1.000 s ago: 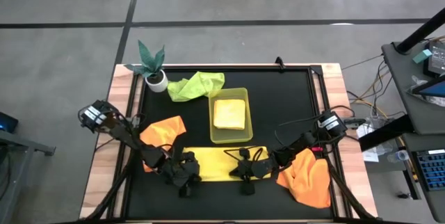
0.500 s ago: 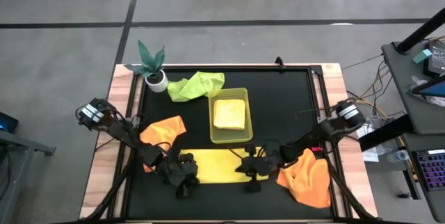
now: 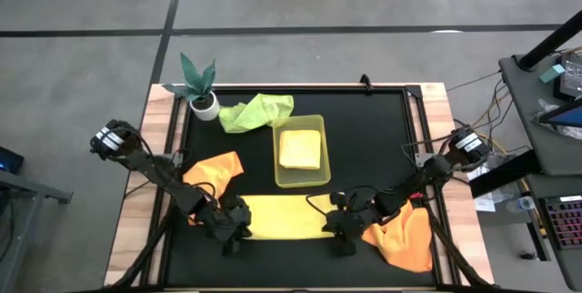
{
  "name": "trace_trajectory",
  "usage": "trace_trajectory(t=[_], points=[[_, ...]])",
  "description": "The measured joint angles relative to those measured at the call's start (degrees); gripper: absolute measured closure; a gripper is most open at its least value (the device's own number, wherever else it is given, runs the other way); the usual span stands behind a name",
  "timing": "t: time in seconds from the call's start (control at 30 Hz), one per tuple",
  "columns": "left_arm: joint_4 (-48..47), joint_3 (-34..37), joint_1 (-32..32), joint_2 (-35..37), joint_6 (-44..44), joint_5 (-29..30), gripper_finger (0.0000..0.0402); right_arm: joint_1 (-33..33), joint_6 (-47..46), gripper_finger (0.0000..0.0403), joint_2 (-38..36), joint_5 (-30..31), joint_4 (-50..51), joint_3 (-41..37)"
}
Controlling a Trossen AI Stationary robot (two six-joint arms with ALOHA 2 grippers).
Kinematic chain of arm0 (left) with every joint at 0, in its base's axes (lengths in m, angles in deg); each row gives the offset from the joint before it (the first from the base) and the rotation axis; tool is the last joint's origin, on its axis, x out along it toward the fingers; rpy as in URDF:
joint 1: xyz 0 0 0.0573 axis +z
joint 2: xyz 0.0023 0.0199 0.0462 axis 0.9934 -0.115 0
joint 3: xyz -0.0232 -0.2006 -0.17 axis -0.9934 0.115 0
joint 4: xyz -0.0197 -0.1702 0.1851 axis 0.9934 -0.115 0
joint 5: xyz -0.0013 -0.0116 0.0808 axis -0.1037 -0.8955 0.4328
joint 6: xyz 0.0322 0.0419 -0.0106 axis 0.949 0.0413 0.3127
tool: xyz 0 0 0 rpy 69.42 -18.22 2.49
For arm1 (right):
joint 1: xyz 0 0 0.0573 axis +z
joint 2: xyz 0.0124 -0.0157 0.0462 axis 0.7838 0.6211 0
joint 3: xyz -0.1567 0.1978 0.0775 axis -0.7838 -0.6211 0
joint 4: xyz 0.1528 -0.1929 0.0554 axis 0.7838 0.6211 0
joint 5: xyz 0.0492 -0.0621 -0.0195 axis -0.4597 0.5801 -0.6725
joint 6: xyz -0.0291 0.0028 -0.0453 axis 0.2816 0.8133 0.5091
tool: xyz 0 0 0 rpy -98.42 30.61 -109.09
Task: Fold microfiber towels
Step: Fold the yellow microfiber cloth
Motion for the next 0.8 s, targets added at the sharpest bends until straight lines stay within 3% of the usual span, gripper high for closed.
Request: trace_trajectory(t=[0.2, 0.53, 0.8], points=[[-1.42, -0.17, -0.08, -3.23, -1.69, -4.45, 0.0402, 0.14, -4.14, 0.0394, -0.10, -3.03, 7.78, -0.18], [-1.70, -0.72, -0.12, -3.61, -1.80, -5.24, 0.0402, 0.34, -5.40, 0.0394, -1.32, -5.76, 16.70, -0.12], [-2.23, -3.06, -0.21, -3.62, -1.65, -6.35, 0.0402, 0.36, -10.53, 0.0394, -8.40, -6.90, 20.56, -0.15]])
